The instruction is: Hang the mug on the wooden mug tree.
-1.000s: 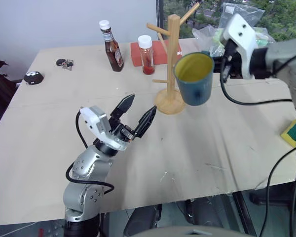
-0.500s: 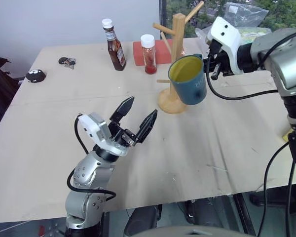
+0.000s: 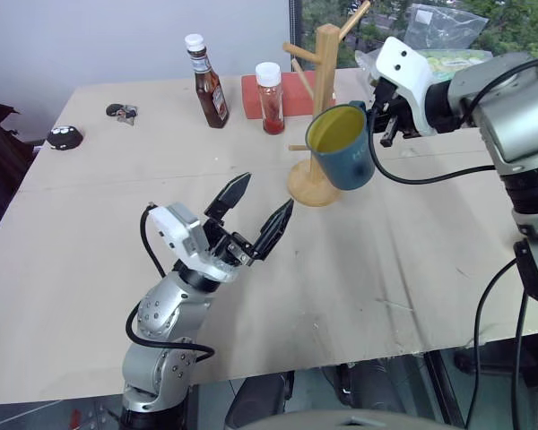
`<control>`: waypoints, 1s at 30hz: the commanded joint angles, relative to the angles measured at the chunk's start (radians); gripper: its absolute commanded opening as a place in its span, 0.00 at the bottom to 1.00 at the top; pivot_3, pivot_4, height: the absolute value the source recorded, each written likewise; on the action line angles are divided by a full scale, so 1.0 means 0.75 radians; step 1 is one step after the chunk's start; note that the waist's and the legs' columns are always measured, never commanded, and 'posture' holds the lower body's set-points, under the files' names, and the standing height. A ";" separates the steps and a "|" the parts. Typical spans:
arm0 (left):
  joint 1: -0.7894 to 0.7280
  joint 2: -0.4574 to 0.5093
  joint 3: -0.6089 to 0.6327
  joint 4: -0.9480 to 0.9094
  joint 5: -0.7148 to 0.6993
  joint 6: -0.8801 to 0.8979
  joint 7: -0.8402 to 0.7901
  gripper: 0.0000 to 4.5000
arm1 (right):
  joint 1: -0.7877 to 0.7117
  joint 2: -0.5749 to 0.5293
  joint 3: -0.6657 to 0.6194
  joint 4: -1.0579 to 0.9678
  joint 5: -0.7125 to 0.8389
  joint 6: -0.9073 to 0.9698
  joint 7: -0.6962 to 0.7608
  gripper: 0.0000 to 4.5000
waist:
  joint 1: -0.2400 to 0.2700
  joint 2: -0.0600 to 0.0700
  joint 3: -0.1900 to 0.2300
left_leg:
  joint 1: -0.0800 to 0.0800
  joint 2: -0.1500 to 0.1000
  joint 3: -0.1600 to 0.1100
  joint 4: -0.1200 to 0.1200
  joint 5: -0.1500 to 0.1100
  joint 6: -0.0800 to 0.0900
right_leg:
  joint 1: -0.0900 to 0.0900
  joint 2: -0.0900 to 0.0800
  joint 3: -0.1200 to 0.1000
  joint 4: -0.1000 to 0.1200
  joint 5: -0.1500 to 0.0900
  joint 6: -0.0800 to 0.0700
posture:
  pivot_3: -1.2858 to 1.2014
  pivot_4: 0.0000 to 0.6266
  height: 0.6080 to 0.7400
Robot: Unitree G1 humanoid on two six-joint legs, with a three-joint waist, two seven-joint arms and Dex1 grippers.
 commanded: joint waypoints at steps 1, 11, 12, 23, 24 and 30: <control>-0.013 0.000 -0.006 -0.020 -0.009 -0.029 0.001 1.00 | -0.064 0.002 -0.017 0.005 -0.033 -0.042 0.014 0.01 | 0.000 0.000 0.000 | 0.000 0.000 0.000 0.000 0.000 0.000 | 0.000 0.000 0.000 0.000 0.000 0.000 | 0.52 0.24 1.00; -0.009 -0.012 -0.012 -0.021 -0.006 -0.037 0.010 1.00 | -0.072 0.035 -0.044 0.073 -0.081 -0.118 0.007 0.49 | -0.001 0.000 0.000 | 0.000 0.000 0.000 0.000 0.000 0.000 | 0.000 0.000 0.000 0.000 0.000 0.000 | 0.52 0.24 1.00; -0.010 -0.012 -0.012 -0.021 -0.007 -0.037 0.010 1.00 | -0.077 0.039 -0.052 0.083 -0.082 -0.122 0.002 0.59 | -0.002 0.000 0.000 | 0.000 0.000 0.000 0.000 0.000 0.000 | 0.000 0.000 0.000 0.000 0.000 0.000 | 0.52 0.24 1.00; 0.007 0.014 0.011 -0.045 0.003 -0.032 0.016 1.00 | 0.008 -0.016 -0.319 0.062 0.072 -0.064 -0.020 1.00 | 0.003 0.000 0.000 | -0.001 0.000 -0.001 0.000 0.000 0.000 | 0.000 0.000 -0.001 -0.001 0.000 0.000 | 0.52 0.24 1.00; 0.009 0.016 0.016 -0.048 0.009 -0.036 0.022 1.00 | 0.071 -0.016 -0.392 0.046 0.110 -0.102 -0.040 1.00 | 0.004 -0.001 -0.001 | -0.001 0.000 -0.001 0.000 0.000 0.000 | 0.000 0.000 -0.001 -0.001 0.000 0.000 | 0.52 0.24 1.00; 0.073 0.048 0.006 -0.065 0.001 -0.003 0.023 1.00 | 0.657 -0.005 -0.734 -0.267 0.365 -0.222 -0.018 1.00 | 0.009 -0.003 -0.003 | 0.000 0.000 -0.001 -0.001 0.000 0.000 | 0.001 0.000 -0.001 -0.001 0.000 0.000 | 0.52 0.24 1.00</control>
